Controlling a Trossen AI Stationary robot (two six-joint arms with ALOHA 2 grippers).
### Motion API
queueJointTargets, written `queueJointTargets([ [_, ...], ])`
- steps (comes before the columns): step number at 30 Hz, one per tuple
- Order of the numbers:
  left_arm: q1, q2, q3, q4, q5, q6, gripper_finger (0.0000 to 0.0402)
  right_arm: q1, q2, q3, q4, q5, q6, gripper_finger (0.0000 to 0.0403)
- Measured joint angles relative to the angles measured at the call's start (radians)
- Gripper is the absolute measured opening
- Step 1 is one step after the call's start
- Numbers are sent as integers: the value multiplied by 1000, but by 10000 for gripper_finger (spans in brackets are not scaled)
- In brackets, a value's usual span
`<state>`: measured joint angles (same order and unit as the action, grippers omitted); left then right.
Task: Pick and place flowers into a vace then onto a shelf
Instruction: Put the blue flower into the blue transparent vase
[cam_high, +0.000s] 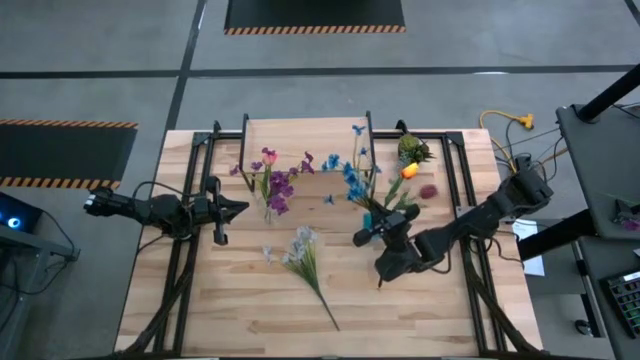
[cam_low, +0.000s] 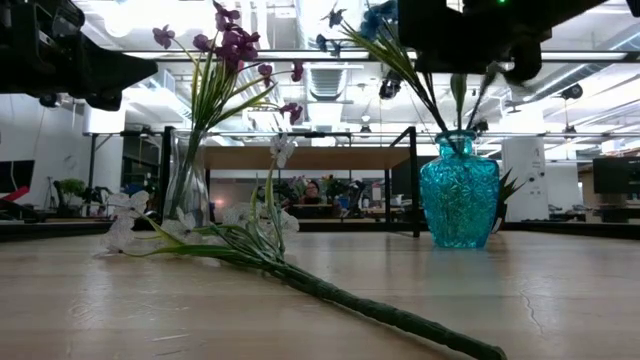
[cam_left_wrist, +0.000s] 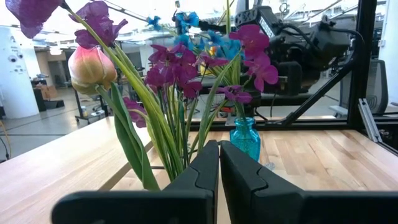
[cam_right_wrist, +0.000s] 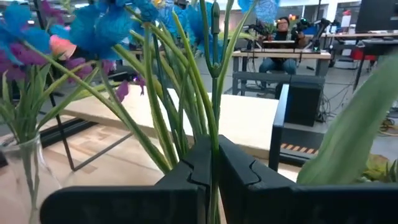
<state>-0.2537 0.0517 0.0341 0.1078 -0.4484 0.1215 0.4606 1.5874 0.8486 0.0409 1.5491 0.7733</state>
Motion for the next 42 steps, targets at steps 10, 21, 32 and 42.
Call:
queueJointTargets([
  [10,0,0,0,0,0,0,0,28,62,0,0,23,39,9],
  [21,0,0,0,0,0,0,0,48,86,-2,-8,24,60,9],
  [32,0,0,0,0,0,0,0,55,129,-5,-8,23,103,9],
  [42,0,0,0,-6,0,0,0,70,129,-24,-8,21,110,9],
])
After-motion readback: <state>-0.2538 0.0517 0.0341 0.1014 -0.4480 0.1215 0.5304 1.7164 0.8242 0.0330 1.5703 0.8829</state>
